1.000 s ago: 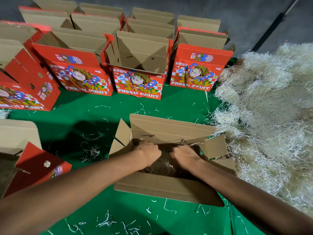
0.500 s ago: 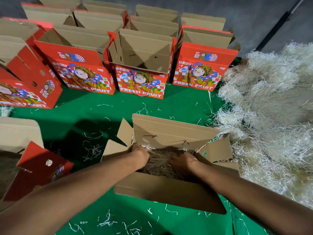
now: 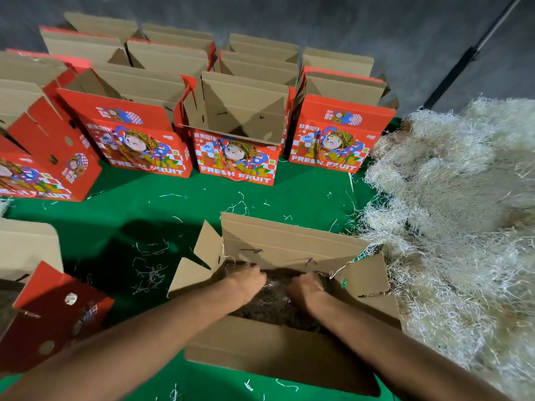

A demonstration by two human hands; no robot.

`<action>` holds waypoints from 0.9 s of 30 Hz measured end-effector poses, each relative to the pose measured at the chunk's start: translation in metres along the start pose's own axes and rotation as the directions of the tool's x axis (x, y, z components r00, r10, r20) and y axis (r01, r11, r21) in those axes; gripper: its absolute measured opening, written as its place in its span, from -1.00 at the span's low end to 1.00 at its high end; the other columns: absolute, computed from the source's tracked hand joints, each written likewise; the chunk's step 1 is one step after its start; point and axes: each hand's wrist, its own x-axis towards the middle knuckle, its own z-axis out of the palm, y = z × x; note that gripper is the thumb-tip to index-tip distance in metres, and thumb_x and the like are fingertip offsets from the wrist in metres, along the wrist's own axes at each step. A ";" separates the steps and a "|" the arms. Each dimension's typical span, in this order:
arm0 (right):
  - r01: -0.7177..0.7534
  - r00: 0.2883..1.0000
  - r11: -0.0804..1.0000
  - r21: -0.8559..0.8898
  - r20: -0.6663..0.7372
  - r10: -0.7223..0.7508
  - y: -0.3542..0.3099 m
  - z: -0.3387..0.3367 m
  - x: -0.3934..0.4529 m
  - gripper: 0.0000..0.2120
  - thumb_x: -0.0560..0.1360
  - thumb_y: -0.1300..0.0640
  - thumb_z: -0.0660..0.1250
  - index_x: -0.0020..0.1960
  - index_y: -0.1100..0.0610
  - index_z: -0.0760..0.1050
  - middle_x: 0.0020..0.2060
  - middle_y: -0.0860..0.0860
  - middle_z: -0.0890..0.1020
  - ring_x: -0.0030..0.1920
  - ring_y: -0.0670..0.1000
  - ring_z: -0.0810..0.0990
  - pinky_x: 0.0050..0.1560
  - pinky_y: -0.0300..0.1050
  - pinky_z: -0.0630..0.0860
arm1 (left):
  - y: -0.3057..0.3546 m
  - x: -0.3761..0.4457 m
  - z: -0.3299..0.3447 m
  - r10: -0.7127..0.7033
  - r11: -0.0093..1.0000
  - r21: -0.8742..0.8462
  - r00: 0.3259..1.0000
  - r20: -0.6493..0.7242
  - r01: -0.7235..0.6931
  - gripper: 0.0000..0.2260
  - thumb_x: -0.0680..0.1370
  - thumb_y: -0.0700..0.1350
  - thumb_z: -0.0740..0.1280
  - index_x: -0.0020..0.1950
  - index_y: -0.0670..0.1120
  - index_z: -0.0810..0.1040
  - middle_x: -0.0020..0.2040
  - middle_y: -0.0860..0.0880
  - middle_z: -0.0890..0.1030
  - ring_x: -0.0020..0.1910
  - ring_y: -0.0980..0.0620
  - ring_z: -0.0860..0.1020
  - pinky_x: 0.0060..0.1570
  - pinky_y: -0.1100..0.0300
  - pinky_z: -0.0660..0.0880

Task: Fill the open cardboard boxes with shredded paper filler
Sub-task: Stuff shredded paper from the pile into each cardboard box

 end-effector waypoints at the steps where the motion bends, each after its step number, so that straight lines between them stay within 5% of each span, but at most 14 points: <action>1: -0.036 0.998 0.999 -0.014 0.046 0.036 0.002 0.009 0.001 -0.70 0.66 0.18 0.19 0.34 0.18 0.53 0.31 0.12 0.57 0.31 0.19 0.55 0.14 0.06 0.53 | -0.003 0.002 0.005 -0.051 0.997 0.066 0.995 0.088 0.045 -0.65 0.56 -0.33 0.30 0.34 -0.19 0.48 0.33 -0.22 0.46 0.35 -0.21 0.41 0.36 -0.13 0.39; 4: -0.099 0.988 0.995 -0.029 0.117 0.102 0.010 0.025 0.001 -0.59 0.67 0.09 0.17 0.48 0.17 0.37 0.44 0.15 0.43 0.44 0.19 0.40 0.31 0.09 0.44 | -0.006 0.002 0.013 -0.124 0.968 0.242 0.964 0.234 0.066 -0.61 0.58 -0.23 0.29 0.42 -0.18 0.43 0.46 -0.25 0.31 0.45 -0.26 0.25 0.38 -0.24 0.34; 7: -0.118 0.989 0.991 0.062 0.092 0.112 0.011 0.023 -0.010 -0.46 0.61 0.06 0.28 0.54 0.15 0.27 0.49 0.15 0.36 0.48 0.18 0.34 0.40 0.12 0.37 | -0.002 0.001 0.010 -0.143 0.970 0.229 0.953 0.268 0.082 -0.56 0.57 -0.26 0.26 0.46 -0.19 0.37 0.53 -0.23 0.21 0.49 -0.27 0.17 0.39 -0.25 0.31; 10: -0.121 0.989 0.975 0.189 -0.057 0.134 0.014 0.013 -0.021 -0.54 0.57 0.24 0.28 0.46 0.17 0.37 0.37 0.16 0.46 0.36 0.20 0.47 0.32 0.13 0.46 | 0.004 -0.002 -0.003 -0.099 0.995 0.036 0.987 0.125 0.095 -0.69 0.53 -0.29 0.32 0.28 -0.22 0.54 0.30 -0.21 0.52 0.25 -0.19 0.52 0.20 -0.03 0.51; 13: -0.085 0.971 0.963 0.256 -0.196 0.138 0.009 0.005 -0.026 -0.65 0.53 0.26 0.31 0.31 0.17 0.49 0.23 0.19 0.56 0.25 0.22 0.55 0.25 0.10 0.51 | 0.008 -0.008 -0.010 -0.086 0.994 -0.069 0.995 0.046 0.089 -0.76 0.53 -0.23 0.33 0.19 -0.16 0.58 0.12 -0.17 0.61 0.06 -0.16 0.61 -0.05 0.06 0.54; 16: -0.106 0.991 0.924 0.366 -0.035 0.128 0.006 0.011 -0.031 -0.68 0.62 0.13 0.25 0.37 0.12 0.47 0.28 0.16 0.56 0.31 0.22 0.53 0.31 0.10 0.47 | 0.008 -0.010 -0.010 -0.078 0.994 -0.052 0.958 0.276 0.096 -0.72 0.59 -0.21 0.23 0.29 -0.23 0.51 0.22 -0.22 0.57 0.10 -0.19 0.57 0.05 0.02 0.53; 20: -0.055 0.993 0.875 0.481 -0.065 0.098 0.015 0.015 -0.046 -0.69 0.62 0.13 0.22 0.34 0.12 0.50 0.26 0.17 0.56 0.26 0.21 0.55 0.25 0.09 0.50 | 0.008 -0.020 -0.018 -0.063 0.997 -0.004 0.903 0.426 0.071 -0.81 0.66 -0.23 0.11 0.07 -0.26 0.50 -0.08 -0.22 0.46 -0.27 -0.09 0.37 -0.39 0.21 0.32; 23: -0.056 0.984 0.859 0.509 -0.119 0.135 0.023 -0.002 -0.060 -0.72 0.50 0.28 0.33 0.21 0.19 0.53 0.16 0.21 0.62 0.15 0.20 0.63 0.08 -0.01 0.56 | 0.007 -0.035 -0.037 -0.053 0.992 -0.090 0.942 0.330 0.087 -0.77 0.61 -0.18 0.17 0.17 -0.23 0.53 -0.05 -0.17 0.53 -0.22 -0.07 0.44 -0.33 0.19 0.35; 27: 0.060 0.929 0.831 0.554 -0.336 0.157 0.038 -0.027 -0.093 -0.74 0.47 0.20 0.32 0.16 0.06 0.51 -0.09 0.02 0.62 -0.10 0.07 0.64 -0.11 -0.06 0.59 | 0.009 -0.053 -0.066 -0.017 0.931 -0.363 1.000 0.006 0.018 -0.82 0.63 -0.08 0.25 0.11 -0.12 0.59 -0.24 -0.01 0.48 -0.35 0.09 0.42 -0.42 0.23 0.29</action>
